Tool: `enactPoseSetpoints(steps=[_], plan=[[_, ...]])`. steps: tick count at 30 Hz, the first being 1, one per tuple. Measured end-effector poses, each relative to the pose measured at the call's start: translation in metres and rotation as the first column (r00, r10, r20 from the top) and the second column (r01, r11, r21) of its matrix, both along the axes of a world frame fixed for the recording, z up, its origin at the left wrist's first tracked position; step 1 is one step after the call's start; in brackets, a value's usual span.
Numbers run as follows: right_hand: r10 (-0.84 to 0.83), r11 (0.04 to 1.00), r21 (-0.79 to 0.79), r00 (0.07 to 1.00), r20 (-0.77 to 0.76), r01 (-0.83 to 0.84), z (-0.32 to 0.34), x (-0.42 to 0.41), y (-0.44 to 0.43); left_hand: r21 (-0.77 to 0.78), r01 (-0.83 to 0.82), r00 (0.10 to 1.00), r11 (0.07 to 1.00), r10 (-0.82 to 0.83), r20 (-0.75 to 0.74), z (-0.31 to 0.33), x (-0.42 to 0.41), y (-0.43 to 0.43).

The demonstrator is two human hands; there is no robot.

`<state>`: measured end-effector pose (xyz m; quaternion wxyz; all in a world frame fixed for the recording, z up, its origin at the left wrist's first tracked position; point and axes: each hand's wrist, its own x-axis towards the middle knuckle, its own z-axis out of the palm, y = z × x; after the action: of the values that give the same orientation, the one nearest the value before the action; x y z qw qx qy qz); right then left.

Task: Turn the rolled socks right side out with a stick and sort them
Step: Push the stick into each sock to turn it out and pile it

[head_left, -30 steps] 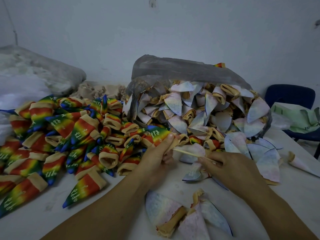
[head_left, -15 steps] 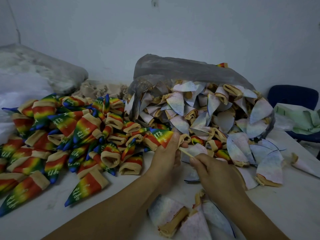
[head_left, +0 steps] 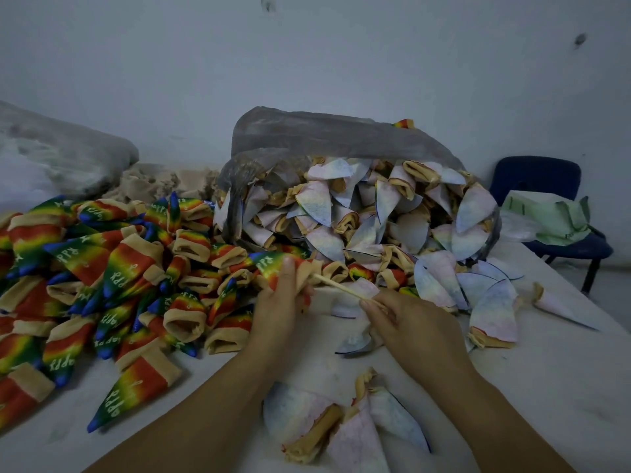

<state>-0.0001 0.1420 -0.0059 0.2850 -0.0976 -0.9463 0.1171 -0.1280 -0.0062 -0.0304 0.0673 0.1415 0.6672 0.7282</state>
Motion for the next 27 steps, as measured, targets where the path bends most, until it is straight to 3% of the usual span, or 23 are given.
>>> enactPoseSetpoints(steps=[5,11,14,17,20,24,27], plan=[[-0.059,0.997,-0.037,0.997,0.051,0.061,0.002,0.003,0.011,0.065,-0.001,0.998,0.998,-0.003,0.063,-0.002,-0.007,0.000],[-0.086,0.986,-0.139,0.994,0.068,0.095,0.000,0.005,0.021,0.017,-0.147,0.989,0.989,0.147,-0.029,-0.009,-0.013,0.002],[-0.140,0.976,-0.155,0.986,0.092,0.153,-0.002,0.004,0.025,-0.005,-0.186,0.982,0.983,0.186,0.027,-0.009,-0.020,0.001],[-0.163,0.941,-0.287,0.984,0.078,0.179,-0.002,0.003,0.032,-0.064,-0.185,0.982,0.981,0.187,0.016,-0.002,-0.015,0.003],[-0.079,0.870,-0.490,0.997,-0.018,0.061,0.003,0.001,0.027,-0.371,-0.069,0.966,0.926,-0.031,-0.257,0.006,0.009,0.007],[0.163,0.667,-0.729,0.985,-0.064,-0.158,0.009,0.000,0.006,-0.280,0.276,0.904,0.920,-0.347,-0.249,0.013,0.036,0.012],[0.223,0.586,-0.778,0.968,-0.113,-0.226,0.008,0.000,-0.004,-0.317,0.384,0.858,0.867,-0.462,-0.225,0.010,0.039,0.013]])
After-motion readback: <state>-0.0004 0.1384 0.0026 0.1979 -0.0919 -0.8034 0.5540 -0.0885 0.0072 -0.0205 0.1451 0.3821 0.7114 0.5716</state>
